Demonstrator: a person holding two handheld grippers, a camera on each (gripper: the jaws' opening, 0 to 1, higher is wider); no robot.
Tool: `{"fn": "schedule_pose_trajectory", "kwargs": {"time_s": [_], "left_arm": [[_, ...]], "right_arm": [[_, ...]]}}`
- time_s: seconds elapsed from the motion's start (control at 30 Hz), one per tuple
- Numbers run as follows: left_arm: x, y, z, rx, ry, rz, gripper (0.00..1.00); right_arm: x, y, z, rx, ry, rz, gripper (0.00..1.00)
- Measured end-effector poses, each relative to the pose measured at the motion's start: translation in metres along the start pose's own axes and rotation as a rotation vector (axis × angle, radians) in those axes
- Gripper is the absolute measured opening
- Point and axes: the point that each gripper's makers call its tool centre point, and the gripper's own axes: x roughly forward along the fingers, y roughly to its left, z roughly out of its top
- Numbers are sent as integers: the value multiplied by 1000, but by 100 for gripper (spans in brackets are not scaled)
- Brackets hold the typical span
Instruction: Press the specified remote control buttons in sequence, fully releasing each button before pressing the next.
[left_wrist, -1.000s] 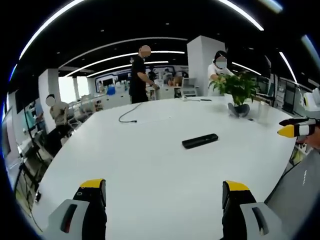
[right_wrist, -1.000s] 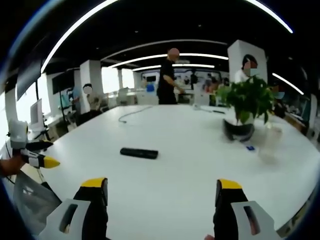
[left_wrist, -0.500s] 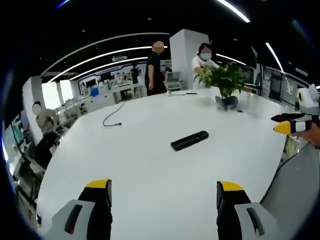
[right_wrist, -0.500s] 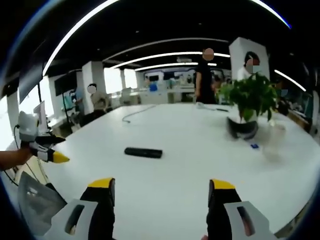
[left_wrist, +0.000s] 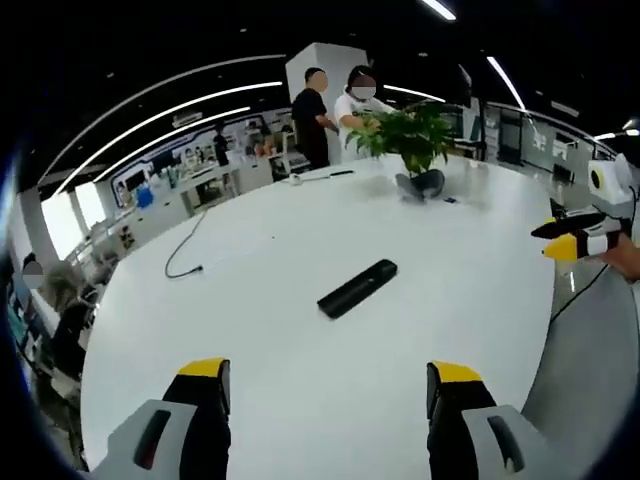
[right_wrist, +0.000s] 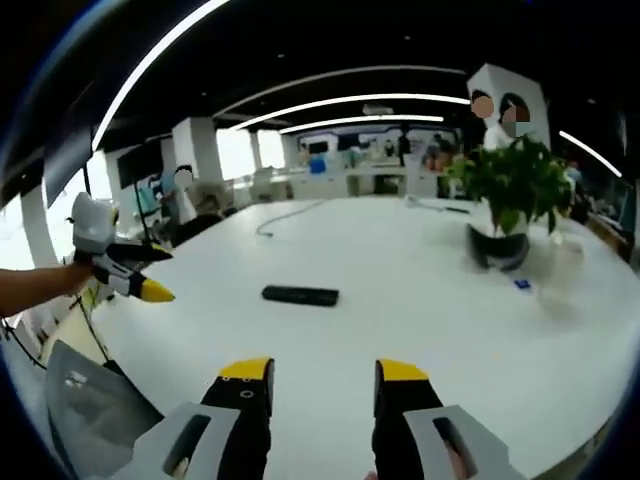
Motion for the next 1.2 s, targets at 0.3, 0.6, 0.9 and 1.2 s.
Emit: {"fn": "schedule_pose_trajectory", "kwargs": {"time_s": [0.3, 0.6, 0.9, 1.2], "left_arm": [[28, -1, 19, 117, 49, -94, 72], [64, -6, 23, 209, 110, -172, 70], [92, -11, 23, 286, 183, -254, 68], [119, -15, 19, 335, 260, -343, 60]], "right_arm": [[0, 4, -8, 5, 52, 19, 9], [1, 5, -14, -5, 97, 16, 0], [3, 6, -19, -10, 131, 18, 0], [4, 4, -22, 3, 144, 13, 0]]}}
